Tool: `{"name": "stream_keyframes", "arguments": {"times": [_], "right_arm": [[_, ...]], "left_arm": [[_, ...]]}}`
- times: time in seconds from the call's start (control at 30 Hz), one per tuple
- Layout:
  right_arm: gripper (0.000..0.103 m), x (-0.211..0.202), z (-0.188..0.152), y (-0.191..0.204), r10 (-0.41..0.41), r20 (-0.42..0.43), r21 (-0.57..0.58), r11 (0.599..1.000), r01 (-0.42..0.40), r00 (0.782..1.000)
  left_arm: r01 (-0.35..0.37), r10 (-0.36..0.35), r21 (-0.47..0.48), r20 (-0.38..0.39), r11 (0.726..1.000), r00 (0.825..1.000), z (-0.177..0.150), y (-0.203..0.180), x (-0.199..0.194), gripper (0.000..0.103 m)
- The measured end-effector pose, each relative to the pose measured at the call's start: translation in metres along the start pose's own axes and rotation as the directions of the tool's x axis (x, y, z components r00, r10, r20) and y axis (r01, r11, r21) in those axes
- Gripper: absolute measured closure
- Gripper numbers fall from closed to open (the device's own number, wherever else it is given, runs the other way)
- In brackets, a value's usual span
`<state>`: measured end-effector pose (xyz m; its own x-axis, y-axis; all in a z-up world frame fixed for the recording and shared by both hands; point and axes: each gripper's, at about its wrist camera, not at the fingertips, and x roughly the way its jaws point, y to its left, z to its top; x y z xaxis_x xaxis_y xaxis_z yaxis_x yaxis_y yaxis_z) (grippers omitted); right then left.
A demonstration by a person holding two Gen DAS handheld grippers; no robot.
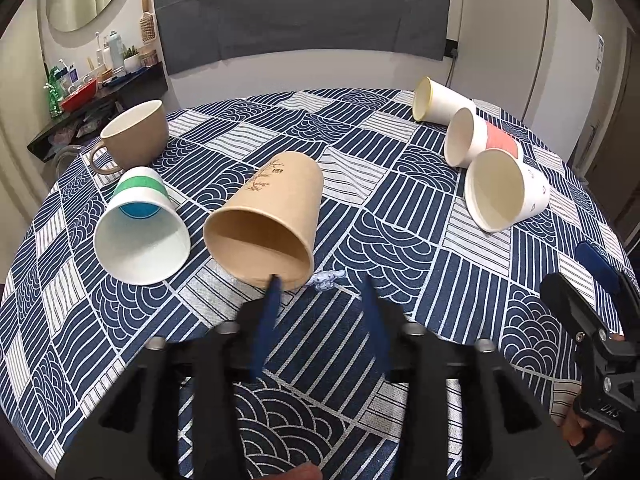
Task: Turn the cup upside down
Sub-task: 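Lift the cup rim with the left tool, tilting the cup up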
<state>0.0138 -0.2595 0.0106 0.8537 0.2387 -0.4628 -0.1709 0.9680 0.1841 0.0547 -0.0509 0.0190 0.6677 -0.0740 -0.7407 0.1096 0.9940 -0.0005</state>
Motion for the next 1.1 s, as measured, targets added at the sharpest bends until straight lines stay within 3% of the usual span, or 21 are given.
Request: {"name": "stream_keyframes", "arguments": {"times": [0.2,0.23,0.27,0.3,0.6,1.1], "right_arm": [[0.009,0.002,0.001,0.000,0.014,-0.014,-0.002,1.000,-0.014,1.000],[0.009,0.002,0.001,0.000,0.015,-0.014,-0.002,1.000,-0.015,1.000],[0.009,0.002,0.001,0.000,0.015,-0.013,-0.001,1.000,-0.015,1.000],[0.009,0.002,0.001,0.000,0.015,-0.012,-0.001,1.000,-0.015,1.000],[0.009,0.005,0.001,0.000,0.024,-0.025,-0.003,1.000,-0.025,0.999],[0.009,0.005,0.001,-0.001,0.013,-0.030,0.006,1.000,-0.013,0.999]], "left_arm": [[0.048,-0.048,-0.032,-0.013,0.998,0.999,0.008,0.005,0.010,0.055],[0.056,-0.057,-0.041,-0.017,0.998,0.998,0.010,0.006,0.013,0.065],[0.055,-0.056,-0.047,-0.021,0.997,0.998,0.012,0.007,0.017,0.088],[0.051,-0.053,-0.052,-0.025,0.997,0.998,0.013,0.008,0.020,0.097],[0.059,-0.059,-0.079,0.008,0.995,0.998,0.018,0.017,0.013,0.100],[0.061,-0.061,-0.022,-0.003,0.998,0.998,-0.022,0.007,-0.021,0.100]]}}
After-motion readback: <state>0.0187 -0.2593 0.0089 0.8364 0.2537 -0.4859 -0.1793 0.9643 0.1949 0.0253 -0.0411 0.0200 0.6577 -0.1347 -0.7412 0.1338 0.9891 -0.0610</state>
